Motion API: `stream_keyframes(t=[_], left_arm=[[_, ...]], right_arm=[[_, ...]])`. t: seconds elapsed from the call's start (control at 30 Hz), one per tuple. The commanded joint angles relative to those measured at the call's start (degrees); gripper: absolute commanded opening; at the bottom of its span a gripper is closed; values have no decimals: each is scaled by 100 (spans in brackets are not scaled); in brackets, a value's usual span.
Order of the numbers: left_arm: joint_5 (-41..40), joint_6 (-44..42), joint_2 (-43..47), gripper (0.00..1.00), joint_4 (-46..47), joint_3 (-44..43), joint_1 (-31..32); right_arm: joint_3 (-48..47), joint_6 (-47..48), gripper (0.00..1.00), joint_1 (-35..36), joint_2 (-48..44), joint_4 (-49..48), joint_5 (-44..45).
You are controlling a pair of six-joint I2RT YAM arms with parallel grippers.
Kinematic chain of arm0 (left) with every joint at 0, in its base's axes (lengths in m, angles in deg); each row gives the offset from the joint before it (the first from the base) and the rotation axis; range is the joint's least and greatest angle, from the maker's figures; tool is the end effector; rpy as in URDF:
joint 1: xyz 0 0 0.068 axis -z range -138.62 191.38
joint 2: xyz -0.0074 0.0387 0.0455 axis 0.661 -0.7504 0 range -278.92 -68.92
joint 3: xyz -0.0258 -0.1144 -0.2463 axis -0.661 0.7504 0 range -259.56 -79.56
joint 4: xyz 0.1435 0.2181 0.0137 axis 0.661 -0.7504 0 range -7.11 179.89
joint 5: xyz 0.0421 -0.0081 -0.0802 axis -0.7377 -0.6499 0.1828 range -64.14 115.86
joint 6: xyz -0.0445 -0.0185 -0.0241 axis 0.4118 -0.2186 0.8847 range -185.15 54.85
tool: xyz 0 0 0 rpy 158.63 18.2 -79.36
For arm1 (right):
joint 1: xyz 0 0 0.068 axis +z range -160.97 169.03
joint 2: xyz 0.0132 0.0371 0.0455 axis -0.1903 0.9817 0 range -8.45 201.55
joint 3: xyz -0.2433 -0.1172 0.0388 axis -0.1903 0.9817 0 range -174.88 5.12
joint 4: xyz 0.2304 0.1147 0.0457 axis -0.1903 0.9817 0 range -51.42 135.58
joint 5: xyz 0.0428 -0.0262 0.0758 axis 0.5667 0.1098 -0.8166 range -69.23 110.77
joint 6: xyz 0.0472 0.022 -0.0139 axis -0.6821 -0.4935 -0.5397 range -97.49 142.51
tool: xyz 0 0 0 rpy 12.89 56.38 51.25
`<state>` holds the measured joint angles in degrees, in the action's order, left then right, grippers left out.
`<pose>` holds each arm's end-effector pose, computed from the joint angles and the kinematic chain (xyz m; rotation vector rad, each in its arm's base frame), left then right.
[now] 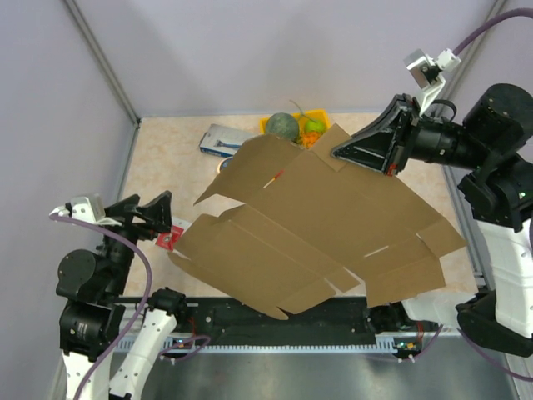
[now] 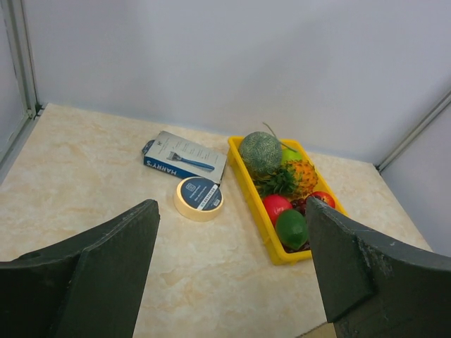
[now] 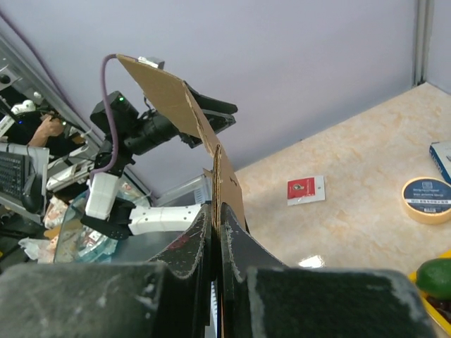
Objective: Fold the paper box
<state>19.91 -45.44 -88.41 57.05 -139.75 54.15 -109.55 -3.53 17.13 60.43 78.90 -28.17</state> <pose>0.0264 -0.0022 0.4218 -0.1733 1.4356 -0.3912 0.1193 0.0941 0.5865 -0.7770 1.4843 1.3572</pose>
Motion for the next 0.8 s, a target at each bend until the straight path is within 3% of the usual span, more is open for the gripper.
stream_keyframes(t=[0.0,0.2,0.53,0.63,0.77], left_arm=[[-55,-89,33,88,67,-169,-21],[15,-98,24,88,67,-20,-21],[463,130,-152,88,225,367,-29],[551,183,-152,88,296,472,-21],[569,192,-196,88,357,543,-29]], right_arm=[[427,125,0,20,47,-226,280],[1447,722,0,-41,55,-42,860],[1588,2549,0,-155,925,442,1905],[1641,3006,0,-155,1092,591,2863],[1869,3219,0,-155,1066,460,2725]])
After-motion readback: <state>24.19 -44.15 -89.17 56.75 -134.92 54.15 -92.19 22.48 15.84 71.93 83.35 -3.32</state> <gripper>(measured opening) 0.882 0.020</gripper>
